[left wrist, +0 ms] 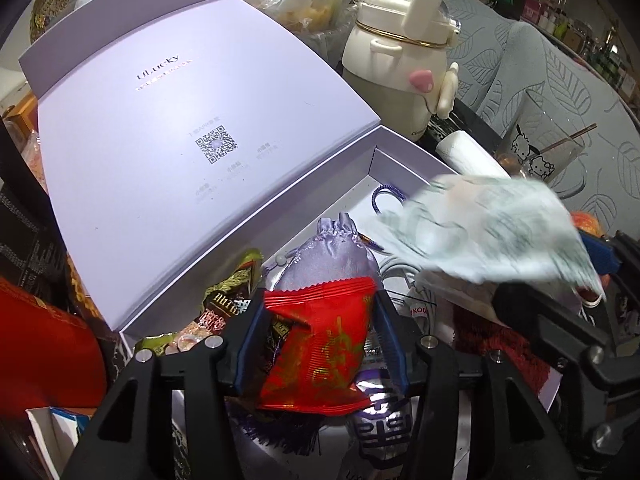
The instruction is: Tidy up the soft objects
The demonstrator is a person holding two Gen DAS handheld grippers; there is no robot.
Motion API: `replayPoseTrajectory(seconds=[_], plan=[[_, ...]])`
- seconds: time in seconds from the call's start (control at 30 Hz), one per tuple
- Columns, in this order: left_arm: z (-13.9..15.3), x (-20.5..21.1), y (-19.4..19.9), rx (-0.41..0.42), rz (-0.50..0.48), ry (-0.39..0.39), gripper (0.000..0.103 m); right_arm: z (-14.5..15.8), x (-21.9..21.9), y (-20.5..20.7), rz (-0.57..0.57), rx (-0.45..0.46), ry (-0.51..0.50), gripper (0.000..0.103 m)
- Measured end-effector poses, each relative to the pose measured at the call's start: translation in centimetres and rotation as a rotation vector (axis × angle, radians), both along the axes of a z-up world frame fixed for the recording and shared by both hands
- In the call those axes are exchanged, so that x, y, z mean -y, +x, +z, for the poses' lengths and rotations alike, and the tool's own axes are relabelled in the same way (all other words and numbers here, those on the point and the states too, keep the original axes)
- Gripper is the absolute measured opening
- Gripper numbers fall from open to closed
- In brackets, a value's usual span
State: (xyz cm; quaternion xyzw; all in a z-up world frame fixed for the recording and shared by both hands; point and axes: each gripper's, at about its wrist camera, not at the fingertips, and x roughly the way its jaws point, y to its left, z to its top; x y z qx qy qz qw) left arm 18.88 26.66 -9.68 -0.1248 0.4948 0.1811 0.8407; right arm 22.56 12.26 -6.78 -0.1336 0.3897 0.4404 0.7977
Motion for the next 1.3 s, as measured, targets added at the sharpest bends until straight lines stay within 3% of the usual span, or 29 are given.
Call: replayPoseTrajectory(seconds=[0.07,0.2,0.57,1.3], plan=[[0.3,0.1,-0.1,0.002,0.003,0.012,0.055,0.2,0.2,-0.1,-0.003,0.006,0.001,0.069],[1.2,0.7,-0.3,0.027,-0.010,0.027,0.079,0.7,0.8,-0.4,-0.012,0.015,0.001,0.069],[3.6,1.4,-2.6,0.120,-0.001,0.015,0.079,2.3,3.3,-1.0,-0.044,0.046,0.008,0.069],[15.4,7.1,-11.7,0.334,-0.013,0.175,0.079,11.3,9.2,-8.7,-0.028,0.231,0.156,0.069]])
